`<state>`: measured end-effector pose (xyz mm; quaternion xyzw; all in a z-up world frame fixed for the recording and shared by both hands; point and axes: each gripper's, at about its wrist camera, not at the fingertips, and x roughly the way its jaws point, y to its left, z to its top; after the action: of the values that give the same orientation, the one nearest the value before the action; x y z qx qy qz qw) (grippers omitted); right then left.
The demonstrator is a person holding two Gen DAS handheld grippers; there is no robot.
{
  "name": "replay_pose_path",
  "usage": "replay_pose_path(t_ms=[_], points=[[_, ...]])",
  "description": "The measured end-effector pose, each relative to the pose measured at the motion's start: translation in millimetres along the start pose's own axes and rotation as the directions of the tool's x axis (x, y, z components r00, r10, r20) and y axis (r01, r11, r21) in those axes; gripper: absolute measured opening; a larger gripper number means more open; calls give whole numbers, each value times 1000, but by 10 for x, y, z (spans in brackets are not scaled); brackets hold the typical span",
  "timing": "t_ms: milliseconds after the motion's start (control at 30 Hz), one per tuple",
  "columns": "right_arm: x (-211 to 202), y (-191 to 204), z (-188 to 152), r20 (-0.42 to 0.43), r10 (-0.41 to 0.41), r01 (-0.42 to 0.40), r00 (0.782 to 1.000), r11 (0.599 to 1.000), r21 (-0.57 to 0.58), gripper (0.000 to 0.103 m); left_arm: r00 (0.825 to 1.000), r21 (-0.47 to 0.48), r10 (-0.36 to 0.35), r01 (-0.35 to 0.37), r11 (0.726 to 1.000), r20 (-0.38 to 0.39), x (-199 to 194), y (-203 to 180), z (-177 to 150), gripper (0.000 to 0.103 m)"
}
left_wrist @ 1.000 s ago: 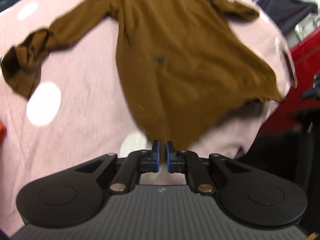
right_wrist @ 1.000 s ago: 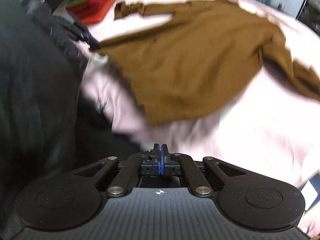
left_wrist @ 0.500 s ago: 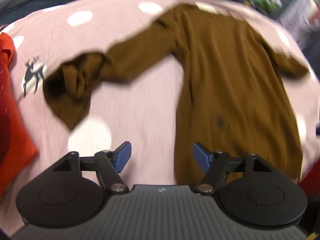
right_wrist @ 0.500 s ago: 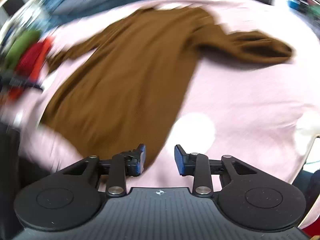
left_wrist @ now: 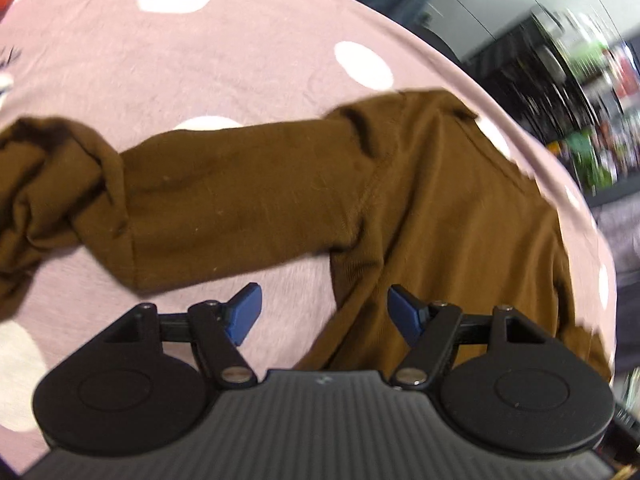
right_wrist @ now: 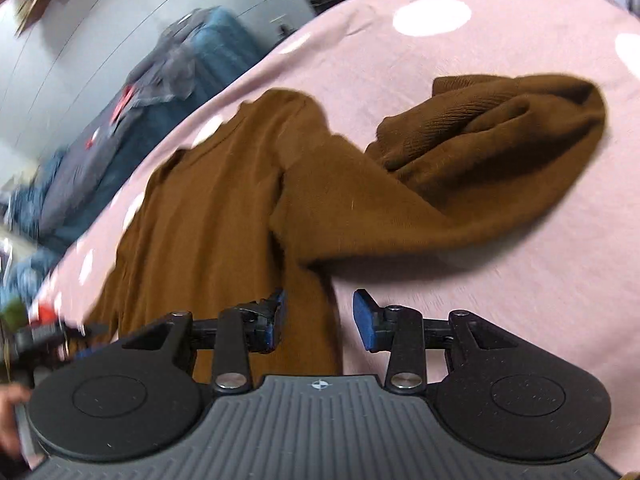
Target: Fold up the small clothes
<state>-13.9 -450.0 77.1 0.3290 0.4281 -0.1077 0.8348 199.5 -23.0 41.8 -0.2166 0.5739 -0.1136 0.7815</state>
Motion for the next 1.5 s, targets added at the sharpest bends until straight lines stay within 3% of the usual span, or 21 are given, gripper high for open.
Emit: replay_pose_path(t_ms=[133, 267, 333, 367, 400, 433, 467, 633, 767, 867, 933, 967, 1000, 1033, 1067, 1100, 1167, 1267, 1367, 1433, 1500], points=[[94, -159, 5, 73, 69, -86, 995, 962, 260, 91, 998, -164, -41, 47, 985, 43, 139, 139, 102, 75], [221, -121, 16, 71, 79, -96, 994, 955, 281, 89, 995, -238, -39, 59, 969, 90, 222, 115, 191, 75], [231, -98, 39, 77, 79, -97, 994, 958, 271, 75, 993, -261, -35, 63, 963, 111, 255, 90, 225, 71], [232, -115, 57, 80, 72, -92, 994, 958, 271, 55, 992, -277, -38, 70, 958, 122, 276, 78, 238, 55], [218, -126, 71, 86, 63, -84, 994, 959, 271, 25, 991, -292, -42, 77, 953, 124, 301, 73, 258, 43], [206, -132, 85, 89, 56, -78, 994, 961, 265, 17, 992, -303, -38, 72, 950, 117, 320, 72, 286, 21], [176, -128, 103, 95, 41, -64, 995, 965, 256, 13, 992, -307, -18, 56, 950, 123, 268, 125, 321, 10], [-26, -114, 334, 180, -94, 76, 979, 992, 106, 8, 964, -266, 93, -24, 964, 249, 45, 221, 686, 9], [-96, -243, 458, 197, -163, 168, 967, 986, -9, 7, 957, -199, 167, -120, 973, 239, 10, 304, 1083, 8], [-44, -335, 491, 171, -158, 165, 973, 986, -26, 7, 962, -141, 192, -165, 976, 197, -11, 357, 1266, 8], [5, -337, 496, 163, -163, 168, 973, 986, -19, 7, 959, -116, 203, -183, 976, 196, -37, 331, 1307, 11], [7, -323, 492, 160, -166, 171, 973, 985, -18, 13, 959, -107, 198, -179, 978, 204, -61, 309, 1298, 16], [14, -290, 495, 155, -164, 169, 974, 985, -22, 25, 959, -105, 188, -169, 980, 211, -97, 288, 1269, 20], [17, -249, 494, 150, -160, 165, 976, 986, -23, 33, 963, -108, 173, -153, 982, 208, -126, 271, 1225, 37], [-13, -226, 476, 147, -148, 152, 978, 988, -21, 47, 967, -110, 156, -136, 985, 201, -150, 250, 1169, 55], [-40, -183, 463, 146, -130, 134, 981, 991, -17, 62, 971, -110, 139, -119, 987, 195, -196, 232, 1071, 61], [-113, -117, 407, 144, -99, 101, 985, 995, 0, 82, 979, -81, 97, -83, 993, 181, -225, 148, 867, 69], [-259, -100, 311, 130, -60, 56, 990, 998, 33, 85, 991, 39, 73, -78, 996, 113, -229, -47, 506, 82], [-493, -89, 285, 172, -60, 59, 983, 998, 10, 76, 994, 235, 96, -106, 966, 53, -245, -319, 59, 86], [-670, -45, 343, 247, -104, 128, 963, 988, -83, 75, 994, 370, 108, -106, 923, 15, -246, -517, -233, 86], [-745, 12, 432, 311, -190, 262, 931, 942, -208, 75, 995, 464, 98, -81, 882, -12, -273, -692, -501, 86]])
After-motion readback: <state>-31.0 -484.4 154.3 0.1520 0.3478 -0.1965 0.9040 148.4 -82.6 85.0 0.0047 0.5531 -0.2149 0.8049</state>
